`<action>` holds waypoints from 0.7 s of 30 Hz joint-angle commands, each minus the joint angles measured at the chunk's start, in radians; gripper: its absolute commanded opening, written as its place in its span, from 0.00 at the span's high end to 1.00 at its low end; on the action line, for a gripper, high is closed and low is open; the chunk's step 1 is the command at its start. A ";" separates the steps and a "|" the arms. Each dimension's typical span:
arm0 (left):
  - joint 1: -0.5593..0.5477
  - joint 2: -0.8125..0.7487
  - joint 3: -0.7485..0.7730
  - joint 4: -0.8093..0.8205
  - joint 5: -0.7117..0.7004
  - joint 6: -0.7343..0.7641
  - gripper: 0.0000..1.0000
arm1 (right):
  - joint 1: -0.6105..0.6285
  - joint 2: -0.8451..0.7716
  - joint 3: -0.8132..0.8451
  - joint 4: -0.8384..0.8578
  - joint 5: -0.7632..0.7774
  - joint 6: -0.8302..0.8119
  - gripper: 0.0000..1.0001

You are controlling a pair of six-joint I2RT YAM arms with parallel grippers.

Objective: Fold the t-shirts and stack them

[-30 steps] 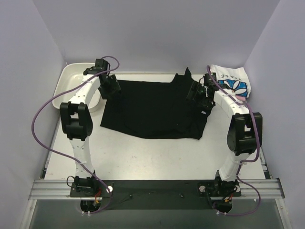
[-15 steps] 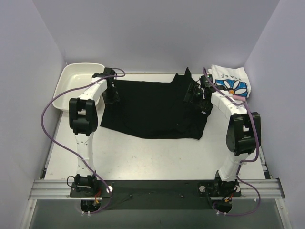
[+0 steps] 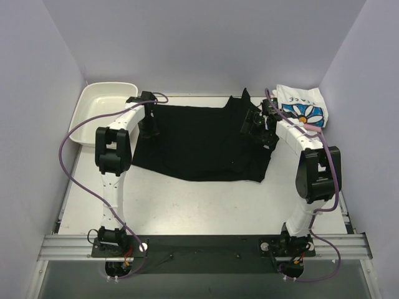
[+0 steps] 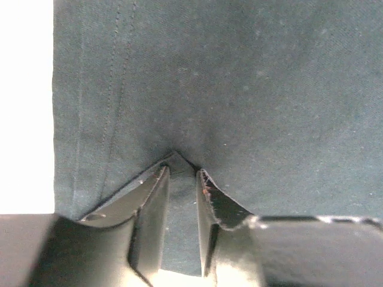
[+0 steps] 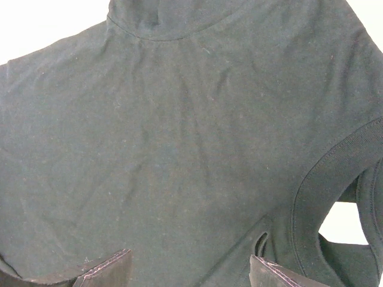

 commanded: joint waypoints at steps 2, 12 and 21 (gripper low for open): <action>-0.004 0.017 0.041 -0.010 -0.015 0.008 0.72 | 0.001 -0.007 -0.008 -0.004 0.017 -0.013 0.22; -0.004 -0.036 -0.005 0.001 -0.027 0.007 1.00 | -0.019 0.062 0.019 -0.027 0.046 0.007 0.24; -0.001 -0.124 -0.046 0.022 -0.012 0.000 1.00 | -0.035 0.156 0.077 -0.071 0.050 0.014 0.35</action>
